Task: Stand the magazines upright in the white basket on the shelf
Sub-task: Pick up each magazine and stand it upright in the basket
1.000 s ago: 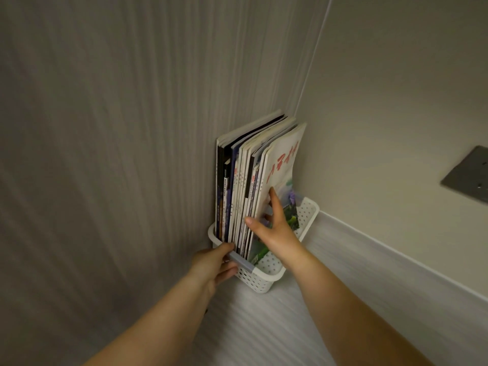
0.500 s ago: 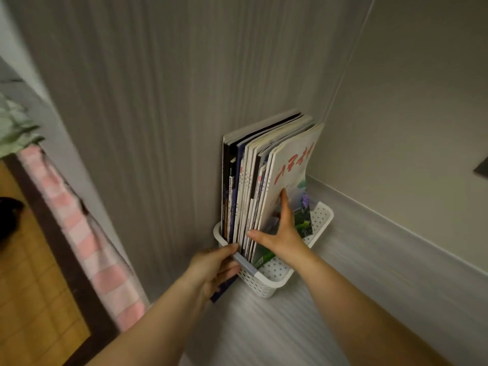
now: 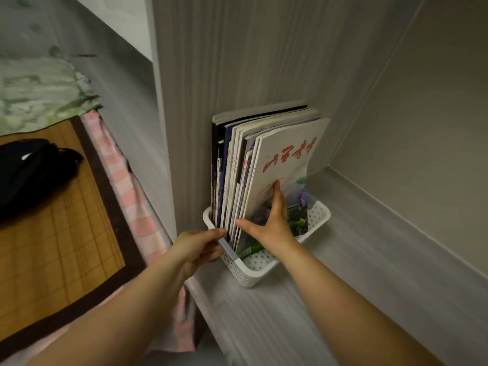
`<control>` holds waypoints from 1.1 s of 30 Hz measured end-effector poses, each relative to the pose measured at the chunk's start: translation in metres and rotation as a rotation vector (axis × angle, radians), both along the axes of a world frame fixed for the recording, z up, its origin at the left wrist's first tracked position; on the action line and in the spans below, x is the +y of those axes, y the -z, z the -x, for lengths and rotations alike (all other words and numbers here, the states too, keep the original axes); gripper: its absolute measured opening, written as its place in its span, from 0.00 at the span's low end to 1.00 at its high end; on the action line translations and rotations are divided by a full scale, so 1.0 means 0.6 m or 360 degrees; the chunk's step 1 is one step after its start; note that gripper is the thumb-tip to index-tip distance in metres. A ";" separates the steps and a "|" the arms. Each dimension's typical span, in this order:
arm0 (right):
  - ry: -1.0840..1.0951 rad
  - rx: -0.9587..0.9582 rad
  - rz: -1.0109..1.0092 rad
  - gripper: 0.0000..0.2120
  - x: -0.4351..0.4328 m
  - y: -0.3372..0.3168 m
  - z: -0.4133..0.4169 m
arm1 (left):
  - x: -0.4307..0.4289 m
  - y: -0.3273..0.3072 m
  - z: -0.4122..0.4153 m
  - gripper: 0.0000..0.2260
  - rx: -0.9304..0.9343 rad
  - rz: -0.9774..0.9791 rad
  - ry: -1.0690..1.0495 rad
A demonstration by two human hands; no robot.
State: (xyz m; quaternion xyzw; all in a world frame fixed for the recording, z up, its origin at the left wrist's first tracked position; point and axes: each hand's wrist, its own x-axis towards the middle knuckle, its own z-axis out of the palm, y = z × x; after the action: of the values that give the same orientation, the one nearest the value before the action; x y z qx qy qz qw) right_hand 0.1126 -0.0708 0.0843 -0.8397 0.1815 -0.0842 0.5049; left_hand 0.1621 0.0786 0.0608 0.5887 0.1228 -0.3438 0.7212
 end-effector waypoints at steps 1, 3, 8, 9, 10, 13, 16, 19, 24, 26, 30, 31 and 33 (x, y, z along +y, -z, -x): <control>-0.0013 0.0001 0.0015 0.55 0.008 0.002 0.004 | 0.010 -0.001 0.005 0.05 -0.0004 -0.0004 -0.0002; -0.0044 0.0003 0.0042 0.55 0.023 0.005 0.011 | 0.030 -0.005 0.014 0.05 -0.0010 -0.0015 -0.0004; -0.0096 0.0013 0.0073 0.54 0.053 0.008 0.022 | 0.065 -0.013 0.038 0.05 -0.0040 -0.0038 -0.0007; -0.0101 0.0011 0.0068 0.54 0.059 0.008 0.024 | 0.070 -0.015 0.043 0.05 -0.0041 -0.0034 0.0007; -0.0103 0.0009 0.0062 0.54 0.063 0.008 0.026 | 0.075 -0.016 0.047 0.05 -0.0039 -0.0032 0.0016; -0.0124 0.0003 0.0026 0.54 0.069 0.010 0.031 | 0.084 -0.019 0.055 0.04 -0.0045 -0.0037 0.0022; -0.0127 0.0000 0.0020 0.53 0.070 0.010 0.033 | 0.084 -0.017 0.057 0.04 -0.0077 -0.0053 0.0018; -0.0104 -0.0002 0.0025 0.52 0.071 0.009 0.036 | 0.088 -0.021 0.047 0.07 -0.0110 -0.0124 0.0095; -0.0055 0.0009 -0.0004 0.53 0.074 0.006 0.035 | 0.099 -0.033 0.011 0.05 -0.0174 -0.0221 0.0352; -0.0029 0.0055 0.0025 0.55 0.082 0.007 0.033 | 0.102 -0.036 0.002 0.04 -0.0179 -0.0242 0.0485; 0.0065 0.0076 0.0030 0.57 0.100 0.010 0.027 | 0.100 -0.034 -0.012 0.03 -0.0214 -0.0267 0.0619; 0.0085 0.0059 0.0018 0.57 0.103 0.010 0.028 | 0.100 -0.033 -0.015 0.03 -0.0210 -0.0261 0.0632; 0.0121 0.0036 -0.0003 0.56 0.107 0.007 0.028 | 0.102 -0.029 -0.021 0.04 -0.0196 -0.0251 0.0649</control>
State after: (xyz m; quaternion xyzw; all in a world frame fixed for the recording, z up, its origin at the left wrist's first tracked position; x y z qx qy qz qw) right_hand 0.0957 -0.0064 0.0798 -0.8327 0.2189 -0.0937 0.4999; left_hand 0.1745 0.1397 0.0781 0.6757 -0.0167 -0.4352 0.5947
